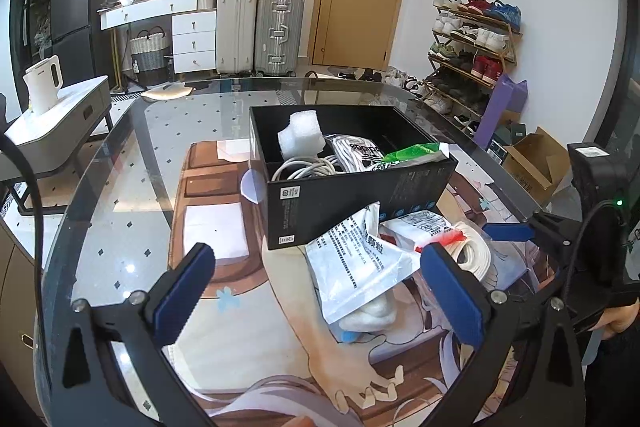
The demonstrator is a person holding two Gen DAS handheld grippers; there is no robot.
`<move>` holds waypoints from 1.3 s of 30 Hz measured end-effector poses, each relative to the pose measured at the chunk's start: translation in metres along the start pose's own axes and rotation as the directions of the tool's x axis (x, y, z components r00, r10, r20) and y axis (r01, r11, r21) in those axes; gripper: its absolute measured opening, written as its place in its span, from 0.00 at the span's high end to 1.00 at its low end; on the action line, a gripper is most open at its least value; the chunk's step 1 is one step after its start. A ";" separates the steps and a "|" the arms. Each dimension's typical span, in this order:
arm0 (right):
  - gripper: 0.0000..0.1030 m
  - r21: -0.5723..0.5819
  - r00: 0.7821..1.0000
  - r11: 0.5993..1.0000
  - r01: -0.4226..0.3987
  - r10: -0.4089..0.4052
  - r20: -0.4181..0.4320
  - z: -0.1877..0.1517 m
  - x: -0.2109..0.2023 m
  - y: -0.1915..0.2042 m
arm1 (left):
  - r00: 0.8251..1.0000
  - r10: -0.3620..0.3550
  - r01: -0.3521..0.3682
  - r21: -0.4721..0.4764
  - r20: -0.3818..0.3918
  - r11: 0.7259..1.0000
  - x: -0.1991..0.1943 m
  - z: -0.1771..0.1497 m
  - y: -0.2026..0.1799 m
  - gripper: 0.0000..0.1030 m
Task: Organize soft objects
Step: 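Move both tools back toward the white printed bag and the bagged white rope, then grasp bagged white rope with right tool while left tool grasps white printed bag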
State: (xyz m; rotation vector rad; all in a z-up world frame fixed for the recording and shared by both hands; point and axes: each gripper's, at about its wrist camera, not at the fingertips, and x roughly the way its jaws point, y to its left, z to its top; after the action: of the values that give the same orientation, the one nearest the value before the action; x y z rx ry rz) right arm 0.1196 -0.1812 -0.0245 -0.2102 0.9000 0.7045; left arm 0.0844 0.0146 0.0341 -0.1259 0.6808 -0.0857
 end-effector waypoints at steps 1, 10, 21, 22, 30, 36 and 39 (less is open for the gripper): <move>0.01 0.003 1.000 1.000 0.000 0.000 -0.004 0.000 0.001 0.000 | 1.000 0.000 0.000 0.001 0.001 1.000 0.000 0.000 0.000 0.00; 0.01 -0.015 0.999 1.000 0.005 -0.005 -0.042 -0.002 0.011 0.006 | 1.000 -0.003 0.003 0.005 -0.008 1.000 0.002 -0.004 -0.002 0.00; 0.01 -0.073 0.995 0.994 0.076 -0.080 -0.060 -0.006 0.023 0.018 | 1.000 -0.002 0.002 0.002 -0.016 1.000 0.004 -0.005 0.000 0.00; 0.01 -0.072 0.995 0.995 0.071 -0.076 -0.060 -0.006 0.023 0.019 | 1.000 -0.003 0.003 0.002 -0.017 1.000 0.004 -0.005 0.000 0.00; 0.01 -0.057 0.996 0.996 0.070 -0.073 -0.049 -0.005 0.025 0.017 | 1.000 -0.002 0.002 0.002 -0.021 1.000 0.005 -0.004 0.001 0.00; 0.06 -0.069 0.996 0.995 0.071 -0.074 -0.043 -0.007 0.022 0.016 | 1.000 -0.001 0.001 -0.002 -0.022 1.000 0.007 -0.005 0.002 0.00; 0.13 -0.073 0.997 0.995 0.070 -0.073 -0.038 -0.008 0.019 0.012 | 1.000 -0.002 0.002 -0.003 -0.023 1.000 0.007 -0.005 0.003 0.00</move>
State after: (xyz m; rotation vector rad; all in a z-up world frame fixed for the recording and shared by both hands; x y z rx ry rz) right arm 0.1147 -0.1664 -0.0427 -0.3206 0.9026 0.6684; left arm 0.0870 0.0159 0.0253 -0.1285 0.7040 -0.0884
